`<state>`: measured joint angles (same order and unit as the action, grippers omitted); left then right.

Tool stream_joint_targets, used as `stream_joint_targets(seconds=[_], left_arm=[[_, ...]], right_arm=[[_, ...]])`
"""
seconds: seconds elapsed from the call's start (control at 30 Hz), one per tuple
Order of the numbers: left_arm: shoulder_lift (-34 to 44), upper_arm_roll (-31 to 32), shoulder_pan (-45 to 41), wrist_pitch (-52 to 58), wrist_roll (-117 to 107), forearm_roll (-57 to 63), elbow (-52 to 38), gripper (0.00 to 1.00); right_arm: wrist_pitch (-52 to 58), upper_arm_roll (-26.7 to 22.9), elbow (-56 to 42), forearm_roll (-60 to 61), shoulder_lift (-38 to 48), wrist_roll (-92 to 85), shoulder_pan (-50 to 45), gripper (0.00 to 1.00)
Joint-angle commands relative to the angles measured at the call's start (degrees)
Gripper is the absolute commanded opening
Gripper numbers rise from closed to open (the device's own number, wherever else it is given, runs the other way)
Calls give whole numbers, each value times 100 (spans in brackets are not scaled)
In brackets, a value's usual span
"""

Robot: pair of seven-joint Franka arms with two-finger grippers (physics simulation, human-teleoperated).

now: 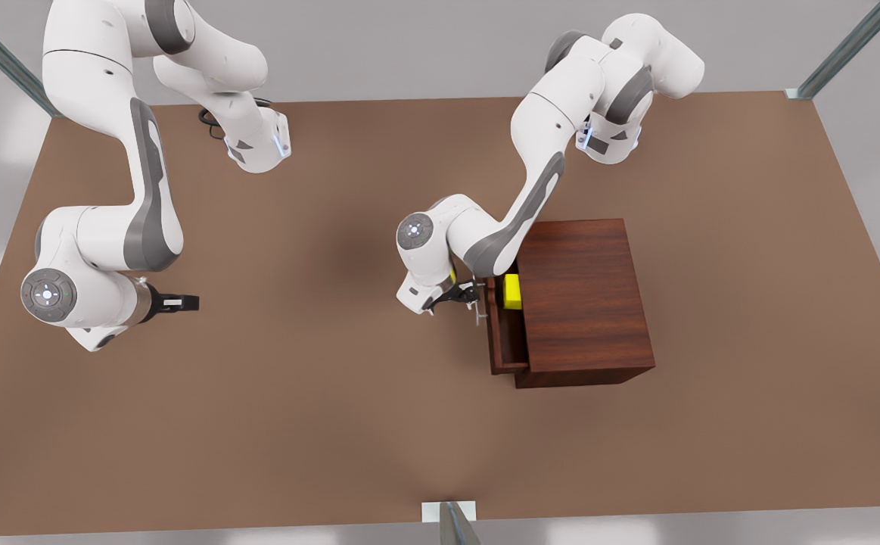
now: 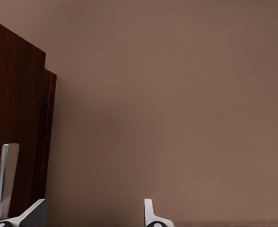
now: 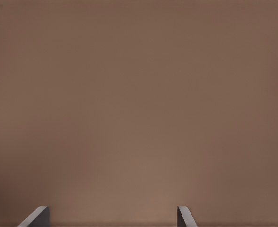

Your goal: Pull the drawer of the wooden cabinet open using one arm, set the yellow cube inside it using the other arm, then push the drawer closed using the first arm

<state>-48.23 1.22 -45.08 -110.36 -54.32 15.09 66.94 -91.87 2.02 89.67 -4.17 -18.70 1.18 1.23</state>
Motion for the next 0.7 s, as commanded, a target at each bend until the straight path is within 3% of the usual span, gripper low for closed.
stream_joint_targets(seconds=[0.0,0.67], left_arm=[[15,1,8,5,395,3,3,100],[340,1,219,5,791,-85,443,100]], right_arm=[[3,0,-3,3,6,-22,0,100],[222,0,-108,12,15,-22,26,100]])
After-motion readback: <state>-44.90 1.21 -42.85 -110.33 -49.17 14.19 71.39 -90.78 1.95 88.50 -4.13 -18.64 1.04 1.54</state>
